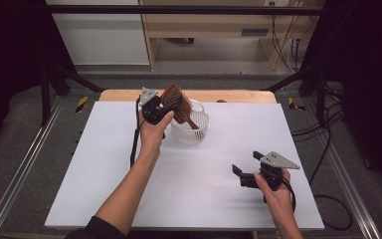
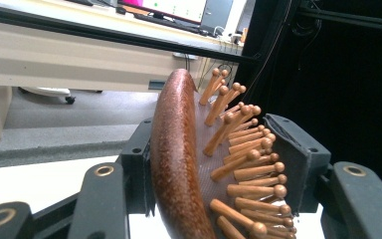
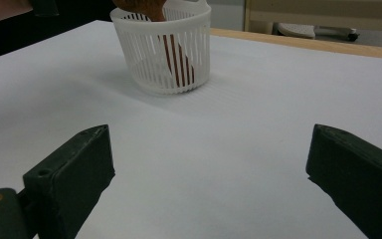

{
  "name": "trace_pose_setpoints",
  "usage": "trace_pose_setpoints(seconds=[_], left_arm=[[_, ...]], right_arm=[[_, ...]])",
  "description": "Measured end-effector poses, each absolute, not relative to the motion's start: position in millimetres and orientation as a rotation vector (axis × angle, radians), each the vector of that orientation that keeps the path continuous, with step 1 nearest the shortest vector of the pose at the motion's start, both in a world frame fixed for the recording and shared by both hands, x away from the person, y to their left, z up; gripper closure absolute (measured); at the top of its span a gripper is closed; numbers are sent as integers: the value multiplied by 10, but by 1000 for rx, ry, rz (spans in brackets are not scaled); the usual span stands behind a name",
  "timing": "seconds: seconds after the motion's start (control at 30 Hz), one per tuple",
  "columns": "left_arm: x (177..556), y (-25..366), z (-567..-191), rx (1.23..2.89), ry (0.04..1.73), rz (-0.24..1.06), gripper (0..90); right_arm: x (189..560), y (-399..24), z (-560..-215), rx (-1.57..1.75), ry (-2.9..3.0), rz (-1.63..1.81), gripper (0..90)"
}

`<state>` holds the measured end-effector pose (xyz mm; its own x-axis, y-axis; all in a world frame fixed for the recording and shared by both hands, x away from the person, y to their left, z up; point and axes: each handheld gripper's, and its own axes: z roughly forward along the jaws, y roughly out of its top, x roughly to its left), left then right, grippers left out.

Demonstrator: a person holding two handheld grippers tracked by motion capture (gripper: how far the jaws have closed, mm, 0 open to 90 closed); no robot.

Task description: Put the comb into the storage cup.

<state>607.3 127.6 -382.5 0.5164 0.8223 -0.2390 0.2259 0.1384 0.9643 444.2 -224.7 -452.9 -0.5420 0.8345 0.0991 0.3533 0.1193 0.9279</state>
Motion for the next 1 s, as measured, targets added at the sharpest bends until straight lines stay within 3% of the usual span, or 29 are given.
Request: trace_pose_setpoints(seconds=[1.0], left_arm=[[6116,1527,-3920,1401,1041,526,395]], right_arm=[[4456,-2230,-4551,1159,1956,1427,50]])
